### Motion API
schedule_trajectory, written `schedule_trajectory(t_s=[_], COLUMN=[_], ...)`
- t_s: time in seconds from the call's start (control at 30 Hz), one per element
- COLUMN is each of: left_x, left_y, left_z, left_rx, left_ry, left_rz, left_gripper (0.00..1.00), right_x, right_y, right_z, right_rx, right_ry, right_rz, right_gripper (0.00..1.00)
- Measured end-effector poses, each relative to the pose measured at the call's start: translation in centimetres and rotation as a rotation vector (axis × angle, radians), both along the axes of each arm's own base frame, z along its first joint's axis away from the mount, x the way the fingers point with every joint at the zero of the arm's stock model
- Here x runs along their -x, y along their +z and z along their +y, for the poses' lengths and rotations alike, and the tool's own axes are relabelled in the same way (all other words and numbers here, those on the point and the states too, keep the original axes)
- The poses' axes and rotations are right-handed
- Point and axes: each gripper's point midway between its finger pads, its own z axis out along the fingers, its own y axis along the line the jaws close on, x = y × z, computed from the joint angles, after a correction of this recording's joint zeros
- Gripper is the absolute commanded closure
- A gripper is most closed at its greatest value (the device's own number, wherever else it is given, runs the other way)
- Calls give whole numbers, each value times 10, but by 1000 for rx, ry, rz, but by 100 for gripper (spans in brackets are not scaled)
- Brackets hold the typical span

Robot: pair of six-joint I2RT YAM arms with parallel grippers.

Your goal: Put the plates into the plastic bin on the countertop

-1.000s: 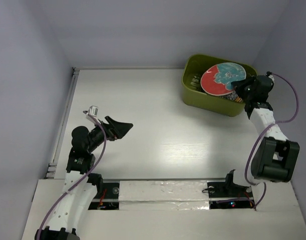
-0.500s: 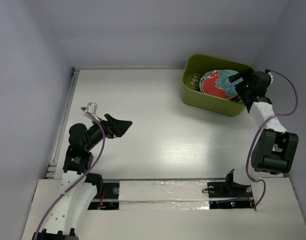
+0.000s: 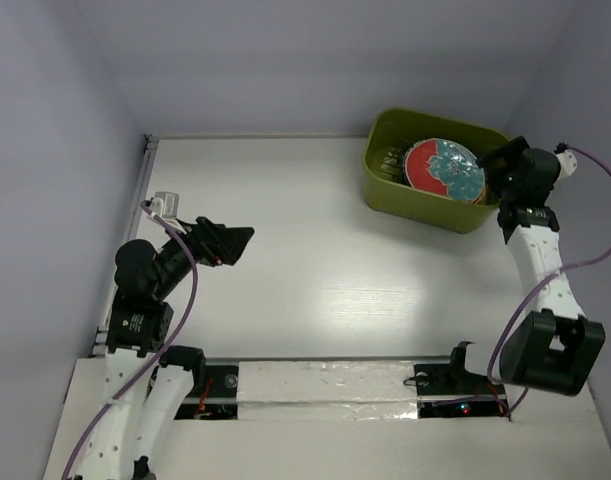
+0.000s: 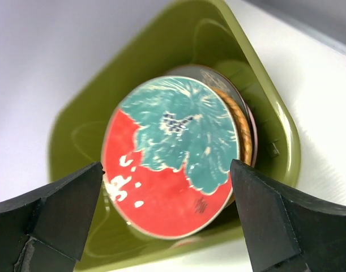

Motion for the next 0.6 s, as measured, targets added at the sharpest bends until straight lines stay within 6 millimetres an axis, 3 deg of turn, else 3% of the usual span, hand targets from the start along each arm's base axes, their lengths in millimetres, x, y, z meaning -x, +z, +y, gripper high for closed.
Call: schedule_trajectory(t_s=[0.07, 0.13, 0.17, 0.27, 0.47, 0.53, 0.6], left_x=[1, 2, 3, 7, 22, 24, 24], left_y=[10, 22, 28, 55, 114, 122, 121], left_z=[3, 6, 7, 15, 27, 29, 30], left_rx=[-12, -21, -25, -37, -45, -45, -50], left_ry=[15, 29, 38, 76, 138, 150, 155], left_rz=[-21, -44, -58, -114, -265, -292, -295], left_gripper=[1, 1, 1, 1, 1, 1, 1], right_x=[9, 27, 36, 79, 206, 243, 265], right_y=[13, 30, 37, 67, 180, 208, 221], right_z=[2, 12, 17, 43, 95, 106, 112], right_rx=[6, 3, 1, -1, 113, 164, 198], right_ry=[-2, 24, 41, 126, 267, 285, 297], right_rz=[-35, -94, -127, -274, -716, -830, -888], right_gripper=[4, 17, 44, 87, 89, 88, 80])
